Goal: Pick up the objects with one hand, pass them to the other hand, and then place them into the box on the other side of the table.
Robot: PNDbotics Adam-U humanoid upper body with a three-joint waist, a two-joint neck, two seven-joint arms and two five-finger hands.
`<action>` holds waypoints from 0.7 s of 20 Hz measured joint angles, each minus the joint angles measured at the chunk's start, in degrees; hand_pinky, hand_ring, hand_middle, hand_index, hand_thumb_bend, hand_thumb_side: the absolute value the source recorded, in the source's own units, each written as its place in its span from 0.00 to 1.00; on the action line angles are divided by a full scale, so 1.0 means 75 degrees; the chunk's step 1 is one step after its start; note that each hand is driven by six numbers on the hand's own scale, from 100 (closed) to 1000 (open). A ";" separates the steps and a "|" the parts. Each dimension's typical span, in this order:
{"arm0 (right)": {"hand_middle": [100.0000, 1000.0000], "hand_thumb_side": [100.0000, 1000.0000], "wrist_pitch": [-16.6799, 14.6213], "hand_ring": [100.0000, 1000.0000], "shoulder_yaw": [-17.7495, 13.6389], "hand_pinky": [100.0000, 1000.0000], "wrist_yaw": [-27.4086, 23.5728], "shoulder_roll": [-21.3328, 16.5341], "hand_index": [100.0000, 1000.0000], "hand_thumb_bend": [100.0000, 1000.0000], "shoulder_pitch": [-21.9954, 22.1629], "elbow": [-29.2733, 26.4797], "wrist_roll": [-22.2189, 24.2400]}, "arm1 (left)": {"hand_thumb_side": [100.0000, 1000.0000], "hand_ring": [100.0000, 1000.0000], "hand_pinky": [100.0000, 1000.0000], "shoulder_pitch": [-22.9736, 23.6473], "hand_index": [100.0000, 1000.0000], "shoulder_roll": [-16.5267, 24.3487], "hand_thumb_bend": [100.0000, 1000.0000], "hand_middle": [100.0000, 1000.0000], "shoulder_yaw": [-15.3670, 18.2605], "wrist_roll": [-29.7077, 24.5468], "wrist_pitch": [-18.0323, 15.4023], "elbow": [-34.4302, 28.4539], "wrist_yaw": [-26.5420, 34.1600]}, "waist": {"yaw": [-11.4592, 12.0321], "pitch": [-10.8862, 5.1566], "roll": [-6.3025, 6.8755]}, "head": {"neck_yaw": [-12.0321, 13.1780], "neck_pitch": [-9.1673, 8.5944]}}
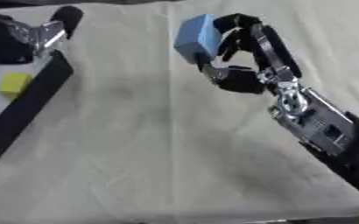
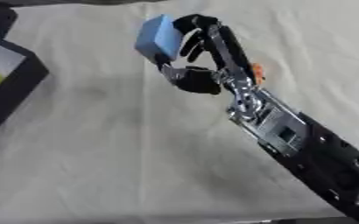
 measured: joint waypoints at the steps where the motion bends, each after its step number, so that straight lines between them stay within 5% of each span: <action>1: 0.42 0.00 -0.0021 0.44 0.0025 0.39 0.0015 0.0003 0.51 0.21 -0.0002 0.0000 0.0022 | 0.39 0.68 0.75 -0.0043 0.73 -0.0030 0.21 0.60 -0.0066 -0.0095 0.0002 0.0000 -0.0062 | 0.0005 0.0000 0.0005 | 0.0006 0.0000; 14: 0.42 0.00 -0.0335 0.46 0.0297 0.39 0.0371 0.0084 0.51 0.20 -0.0072 0.0000 0.0383 | 0.40 0.71 0.76 -0.0316 0.76 -0.0292 0.28 0.65 -0.0646 -0.1106 -0.0038 0.0000 -0.0814 | 0.0040 0.0000 0.0032 | 0.0073 0.0000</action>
